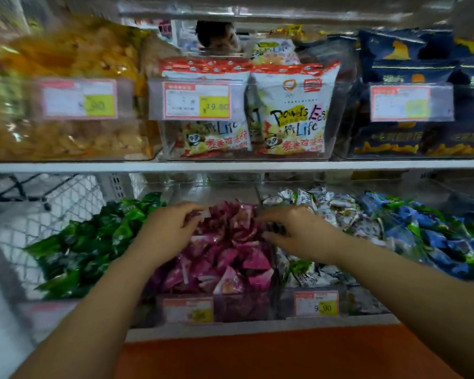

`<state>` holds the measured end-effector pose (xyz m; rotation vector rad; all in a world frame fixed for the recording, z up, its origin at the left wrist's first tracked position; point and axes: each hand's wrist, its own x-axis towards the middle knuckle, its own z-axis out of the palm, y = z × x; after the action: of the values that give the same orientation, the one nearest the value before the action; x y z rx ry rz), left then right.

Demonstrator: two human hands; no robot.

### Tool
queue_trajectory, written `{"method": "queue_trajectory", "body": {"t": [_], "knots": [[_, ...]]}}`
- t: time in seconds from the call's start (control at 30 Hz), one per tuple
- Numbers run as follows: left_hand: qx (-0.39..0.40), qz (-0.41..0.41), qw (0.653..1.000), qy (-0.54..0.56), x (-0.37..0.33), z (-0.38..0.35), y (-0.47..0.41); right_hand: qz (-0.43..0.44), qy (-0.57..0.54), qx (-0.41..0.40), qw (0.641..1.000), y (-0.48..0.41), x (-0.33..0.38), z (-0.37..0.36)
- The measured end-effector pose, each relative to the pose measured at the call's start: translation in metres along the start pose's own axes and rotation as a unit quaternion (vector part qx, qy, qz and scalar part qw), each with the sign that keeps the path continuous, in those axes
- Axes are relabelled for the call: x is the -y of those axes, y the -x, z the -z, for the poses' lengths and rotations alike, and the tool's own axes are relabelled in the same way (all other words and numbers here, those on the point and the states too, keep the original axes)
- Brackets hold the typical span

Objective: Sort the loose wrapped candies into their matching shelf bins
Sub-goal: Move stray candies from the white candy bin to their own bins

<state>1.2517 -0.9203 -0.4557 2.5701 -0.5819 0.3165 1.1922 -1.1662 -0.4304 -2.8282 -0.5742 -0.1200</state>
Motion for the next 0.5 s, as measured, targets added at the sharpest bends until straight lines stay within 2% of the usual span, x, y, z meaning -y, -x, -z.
{"method": "queue_trajectory", "body": {"t": [0.17,0.33,0.5], "knots": [[-0.053,0.033,0.998,-0.018,0.053,0.001,0.019,0.024,0.027,0.07,0.997,-0.039,0.028,-0.022],[-0.04,0.03,0.998,0.037,0.066,-0.001,0.016,0.056,0.114,0.137,0.982,-0.074,0.045,-0.046],[-0.029,0.024,0.996,0.078,0.071,0.0,0.015,0.12,0.136,0.201,0.962,-0.106,0.053,-0.07]]}}
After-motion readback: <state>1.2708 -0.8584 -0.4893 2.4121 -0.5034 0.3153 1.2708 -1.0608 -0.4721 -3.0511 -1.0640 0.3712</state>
